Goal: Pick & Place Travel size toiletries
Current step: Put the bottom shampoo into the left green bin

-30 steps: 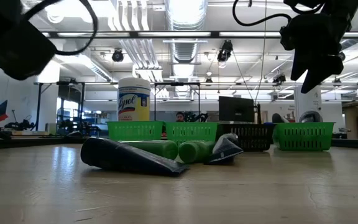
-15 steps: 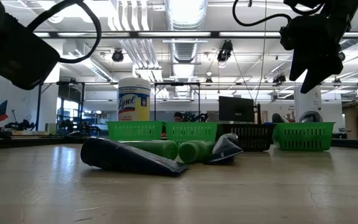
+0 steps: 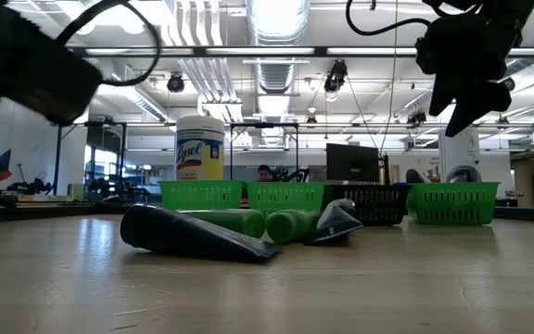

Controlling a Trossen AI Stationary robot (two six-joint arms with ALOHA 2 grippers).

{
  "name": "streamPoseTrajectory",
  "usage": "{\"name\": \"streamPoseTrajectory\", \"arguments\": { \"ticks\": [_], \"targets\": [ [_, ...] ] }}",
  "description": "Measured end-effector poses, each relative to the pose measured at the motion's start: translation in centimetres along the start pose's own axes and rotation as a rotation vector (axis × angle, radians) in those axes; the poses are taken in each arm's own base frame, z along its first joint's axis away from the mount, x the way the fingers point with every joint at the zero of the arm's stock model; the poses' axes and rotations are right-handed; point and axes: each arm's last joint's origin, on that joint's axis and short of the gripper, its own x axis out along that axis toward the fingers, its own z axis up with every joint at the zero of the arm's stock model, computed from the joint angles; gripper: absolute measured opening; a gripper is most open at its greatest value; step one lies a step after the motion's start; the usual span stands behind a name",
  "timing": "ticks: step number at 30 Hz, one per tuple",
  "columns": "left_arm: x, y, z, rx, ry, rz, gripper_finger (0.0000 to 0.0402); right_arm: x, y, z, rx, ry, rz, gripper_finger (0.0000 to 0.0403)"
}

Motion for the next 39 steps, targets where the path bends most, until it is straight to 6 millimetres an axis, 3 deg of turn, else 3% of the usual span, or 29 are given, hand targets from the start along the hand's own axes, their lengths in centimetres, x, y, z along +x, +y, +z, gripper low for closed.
{"name": "streamPoseTrajectory", "arguments": {
  "ticks": [7,12,18,22,29,35,39],
  "targets": [
    [-2.9,0.9,1.7,-0.036,-0.151,-0.053,0.0161,0.0,0.5,0.3,0.023,-0.022,0.06,0.033],
    [-6.7,2.8,2.7,-0.089,-0.335,-0.146,0.0162,-0.1,1.0,0.5,0.022,0.002,0.156,0.034],
    [-11.9,5.5,3.3,-0.195,-0.685,-0.385,0.0159,-0.2,1.7,0.9,0.015,0.002,0.276,0.0342],
    [-13.9,7.4,3.3,-0.264,-0.876,-0.545,0.0159,-0.4,2.2,1.3,0.005,-0.024,0.332,0.0331],
    [-14.4,9.6,4.0,-0.341,-1.128,-0.685,0.0158,-0.2,2.7,1.7,-0.005,-0.04,0.382,0.0307],
    [-14.2,10.4,6.9,-0.297,-1.249,-0.784,0.0158,1.0,4.8,3.0,-0.035,-0.046,0.579,0.0296],
    [-13.8,11.1,8.6,-0.27,-1.251,-0.811,0.0158,2.3,5.3,3.4,-0.026,-0.039,0.578,0.029]
  ]
}}
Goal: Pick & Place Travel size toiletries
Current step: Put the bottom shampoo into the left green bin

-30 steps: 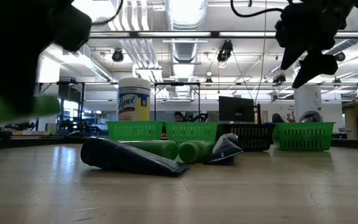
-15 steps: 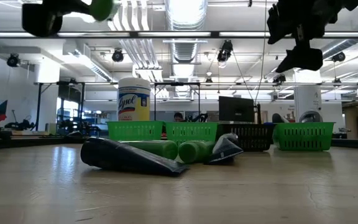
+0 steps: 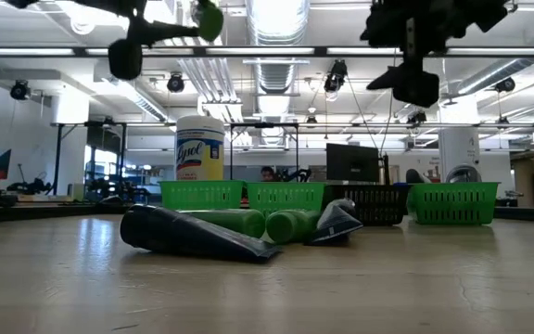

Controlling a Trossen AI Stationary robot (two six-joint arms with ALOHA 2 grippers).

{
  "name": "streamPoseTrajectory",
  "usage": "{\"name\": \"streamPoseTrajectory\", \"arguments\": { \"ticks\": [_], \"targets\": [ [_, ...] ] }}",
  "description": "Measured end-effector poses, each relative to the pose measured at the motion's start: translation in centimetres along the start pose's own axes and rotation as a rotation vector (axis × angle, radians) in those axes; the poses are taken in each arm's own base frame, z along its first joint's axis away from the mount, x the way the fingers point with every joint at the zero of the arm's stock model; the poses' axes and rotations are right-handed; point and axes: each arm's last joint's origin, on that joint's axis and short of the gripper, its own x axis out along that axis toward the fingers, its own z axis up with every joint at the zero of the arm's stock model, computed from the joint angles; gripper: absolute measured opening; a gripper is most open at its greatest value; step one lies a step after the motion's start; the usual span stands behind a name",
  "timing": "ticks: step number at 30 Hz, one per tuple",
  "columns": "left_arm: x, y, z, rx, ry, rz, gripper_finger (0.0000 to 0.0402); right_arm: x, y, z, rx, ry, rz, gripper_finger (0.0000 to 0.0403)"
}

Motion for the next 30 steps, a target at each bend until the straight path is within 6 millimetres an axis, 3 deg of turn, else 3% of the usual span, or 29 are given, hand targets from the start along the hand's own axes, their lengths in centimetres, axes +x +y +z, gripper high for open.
{"name": "streamPoseTrajectory", "arguments": {
  "ticks": [20,30],
  "targets": [
    [2.3,1.6,2.2,0.025,0.028,-0.012,0.0158,0.4,-0.6,0.5,0.035,-0.015,-0.025,0.0258],
    [2.6,1.9,2.6,0.025,0.03,-0.012,0.0158,0.3,-0.9,0.8,0.049,-0.029,-0.033,0.0278]
  ]
}}
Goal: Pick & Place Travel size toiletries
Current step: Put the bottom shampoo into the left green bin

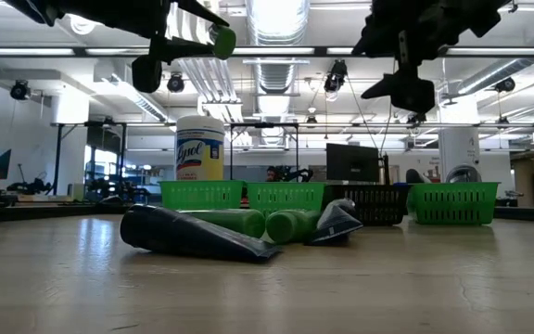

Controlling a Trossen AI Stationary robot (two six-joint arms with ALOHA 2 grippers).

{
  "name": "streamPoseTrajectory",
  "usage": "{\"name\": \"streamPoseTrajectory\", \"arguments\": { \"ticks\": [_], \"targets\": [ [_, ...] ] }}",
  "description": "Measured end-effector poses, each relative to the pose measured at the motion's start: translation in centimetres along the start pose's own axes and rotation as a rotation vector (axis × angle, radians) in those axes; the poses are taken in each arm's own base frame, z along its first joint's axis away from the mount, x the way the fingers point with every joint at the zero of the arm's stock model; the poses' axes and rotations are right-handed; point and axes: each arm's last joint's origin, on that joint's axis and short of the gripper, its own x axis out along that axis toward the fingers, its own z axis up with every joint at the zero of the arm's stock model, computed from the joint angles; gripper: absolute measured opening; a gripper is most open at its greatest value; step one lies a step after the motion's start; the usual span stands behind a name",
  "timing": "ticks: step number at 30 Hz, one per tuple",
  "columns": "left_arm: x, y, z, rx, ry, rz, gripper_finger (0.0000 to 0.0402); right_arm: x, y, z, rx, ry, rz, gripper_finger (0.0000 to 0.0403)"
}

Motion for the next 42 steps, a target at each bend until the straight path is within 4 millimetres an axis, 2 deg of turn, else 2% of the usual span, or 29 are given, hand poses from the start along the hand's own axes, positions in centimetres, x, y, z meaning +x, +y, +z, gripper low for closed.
{"name": "streamPoseTrajectory", "arguments": {
  "ticks": [12,26,34,38,42],
  "targets": [
    [0.1,0.2,0.1,0.005,0.0,0.012,0.0158,-0.1,-0.2,0.3,0.001,-0.011,-0.004,0.0293],
    [0.2,0.4,0.2,0.008,0.007,0.014,0.0158,-0.1,-0.2,0.3,-0.001,-0.014,0.0,0.0261],
    [0.2,0.5,0.2,0.005,0.015,0.026,0.0158,-0.1,-0.2,0.3,0.0,-0.015,-0.001,0.0267],
    [0.4,1.9,-0.1,-0.02,0.061,0.143,0.0158,-0.1,-0.2,0.3,0.0,-0.016,-0.002,0.0279],
    [0.5,4.8,0.2,-0.096,0.085,0.379,0.0153,-0.1,-0.2,0.3,0.0,-0.016,-0.003,0.029]
  ]
}}
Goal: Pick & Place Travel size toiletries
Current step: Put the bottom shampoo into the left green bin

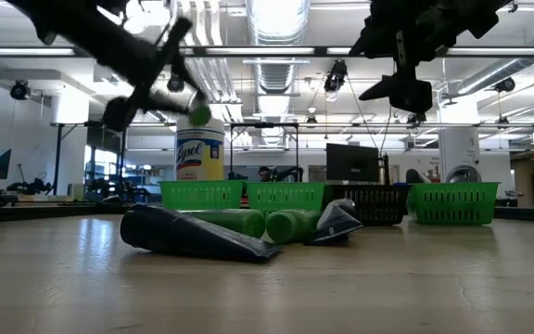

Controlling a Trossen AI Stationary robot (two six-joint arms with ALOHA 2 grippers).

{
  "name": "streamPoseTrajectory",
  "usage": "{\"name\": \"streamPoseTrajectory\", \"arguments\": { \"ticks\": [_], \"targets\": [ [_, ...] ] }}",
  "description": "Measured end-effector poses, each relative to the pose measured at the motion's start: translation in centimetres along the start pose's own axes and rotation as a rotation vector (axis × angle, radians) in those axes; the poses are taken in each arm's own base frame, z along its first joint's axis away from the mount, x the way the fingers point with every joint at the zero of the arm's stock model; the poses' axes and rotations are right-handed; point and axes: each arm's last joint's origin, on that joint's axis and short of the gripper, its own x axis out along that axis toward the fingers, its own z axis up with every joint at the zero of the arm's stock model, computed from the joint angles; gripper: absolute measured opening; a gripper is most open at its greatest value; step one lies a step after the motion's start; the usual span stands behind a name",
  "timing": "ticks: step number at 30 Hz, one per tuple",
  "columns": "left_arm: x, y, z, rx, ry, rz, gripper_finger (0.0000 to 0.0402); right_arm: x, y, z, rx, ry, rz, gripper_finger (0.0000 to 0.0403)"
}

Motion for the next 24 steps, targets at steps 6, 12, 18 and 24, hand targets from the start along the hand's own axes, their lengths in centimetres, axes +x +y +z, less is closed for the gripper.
{"name": "streamPoseTrajectory", "arguments": {
  "ticks": [6,12,18,24],
  "targets": [
    [1.1,2.4,1.6,-0.118,0.026,0.171,0.0149,0.0,0.0,0.0,0.005,0.0,-0.001,0.03],
    [3.2,1.7,1.5,-0.073,0.146,0.206,0.0149,0.0,0.0,0.0,0.009,-0.004,-0.005,0.0298],
    [6.0,1.0,0.5,0.062,0.267,0.388,0.0161,0.0,-0.1,0.0,0.031,-0.02,-0.021,0.0282],
    [7.3,-0.4,0.6,0.108,0.279,0.376,0.0218,0.0,0.0,0.0,0.045,-0.017,-0.021,0.0269]
  ]
}}
